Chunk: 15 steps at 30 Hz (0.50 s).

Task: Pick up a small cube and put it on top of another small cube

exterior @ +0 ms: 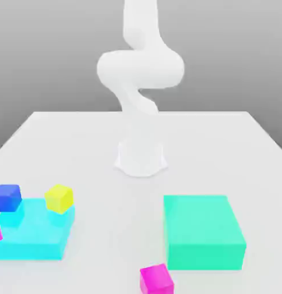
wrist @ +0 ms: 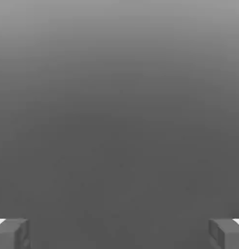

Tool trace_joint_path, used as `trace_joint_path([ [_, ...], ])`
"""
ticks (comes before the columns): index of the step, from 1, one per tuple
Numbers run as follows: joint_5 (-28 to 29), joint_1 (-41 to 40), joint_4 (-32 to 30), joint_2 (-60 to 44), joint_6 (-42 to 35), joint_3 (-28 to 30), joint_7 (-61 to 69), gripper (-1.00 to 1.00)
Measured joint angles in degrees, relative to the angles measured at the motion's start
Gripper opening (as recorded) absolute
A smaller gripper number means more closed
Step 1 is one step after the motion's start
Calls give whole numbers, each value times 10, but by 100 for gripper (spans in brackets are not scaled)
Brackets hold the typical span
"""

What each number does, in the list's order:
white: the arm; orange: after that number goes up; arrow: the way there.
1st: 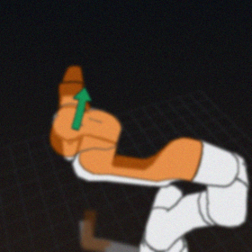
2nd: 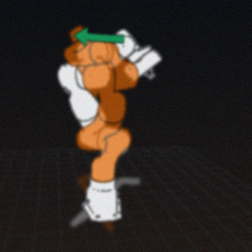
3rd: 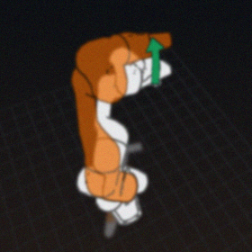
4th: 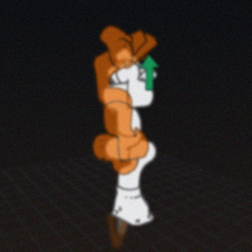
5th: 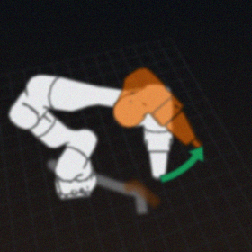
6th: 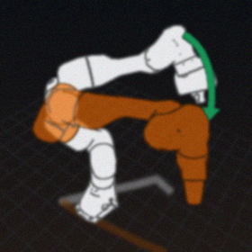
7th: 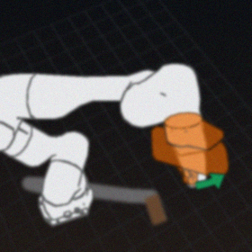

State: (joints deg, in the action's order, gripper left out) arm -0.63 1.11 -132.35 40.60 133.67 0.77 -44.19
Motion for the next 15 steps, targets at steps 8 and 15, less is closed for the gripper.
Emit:
trace_joint_path([
  [8, -22, 31, -18, -170, 61, 20, 55, 0],
  [15, -39, 46, -34, -316, 114, 24, 100, 0],
])
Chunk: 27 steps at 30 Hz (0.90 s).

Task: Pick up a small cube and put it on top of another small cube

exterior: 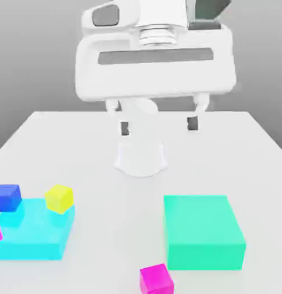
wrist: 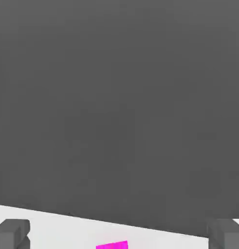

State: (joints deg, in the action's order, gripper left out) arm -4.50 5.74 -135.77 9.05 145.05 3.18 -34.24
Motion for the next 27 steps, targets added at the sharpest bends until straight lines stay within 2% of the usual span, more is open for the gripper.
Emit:
trace_joint_path([
  [11, 19, 12, -25, -226, 84, -1, 39, 0],
  [16, 15, 7, -12, -330, 159, -7, 47, 0],
  [17, 14, 6, -9, -344, 170, -9, 48, -100],
  [23, 15, 4, -8, -351, 175, -10, 47, -100],
  [27, 22, 8, -19, -294, 129, -6, 42, -100],
])
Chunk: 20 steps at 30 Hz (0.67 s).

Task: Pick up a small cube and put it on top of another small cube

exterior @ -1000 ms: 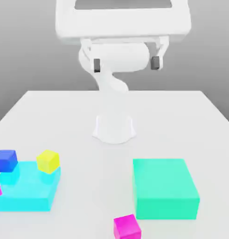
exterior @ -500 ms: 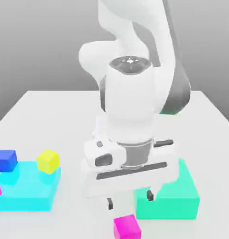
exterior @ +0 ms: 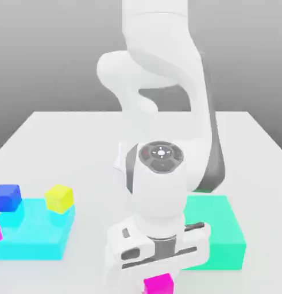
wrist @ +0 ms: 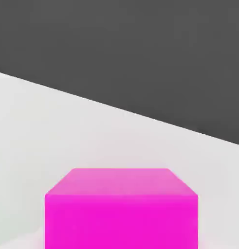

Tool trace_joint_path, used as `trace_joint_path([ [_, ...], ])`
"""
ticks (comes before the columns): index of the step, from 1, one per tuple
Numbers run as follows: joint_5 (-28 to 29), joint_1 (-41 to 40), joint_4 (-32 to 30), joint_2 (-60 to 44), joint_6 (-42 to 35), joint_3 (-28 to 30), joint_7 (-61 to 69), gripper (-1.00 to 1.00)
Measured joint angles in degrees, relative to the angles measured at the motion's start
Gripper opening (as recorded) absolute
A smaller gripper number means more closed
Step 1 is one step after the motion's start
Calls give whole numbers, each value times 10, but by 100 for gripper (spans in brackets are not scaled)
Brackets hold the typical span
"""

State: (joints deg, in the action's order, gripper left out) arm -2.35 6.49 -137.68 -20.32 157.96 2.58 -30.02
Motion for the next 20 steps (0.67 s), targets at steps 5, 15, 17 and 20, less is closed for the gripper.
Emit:
trace_joint_path([
  [5, -3, -47, 5, 65, -70, 49, 0, -100],
  [15, -40, -199, 42, 103, -153, 193, 20, -100],
  [17, -73, -224, 48, 63, -125, 198, 42, 100],
  [20, -73, -224, 48, 63, -125, 198, 42, 100],
])
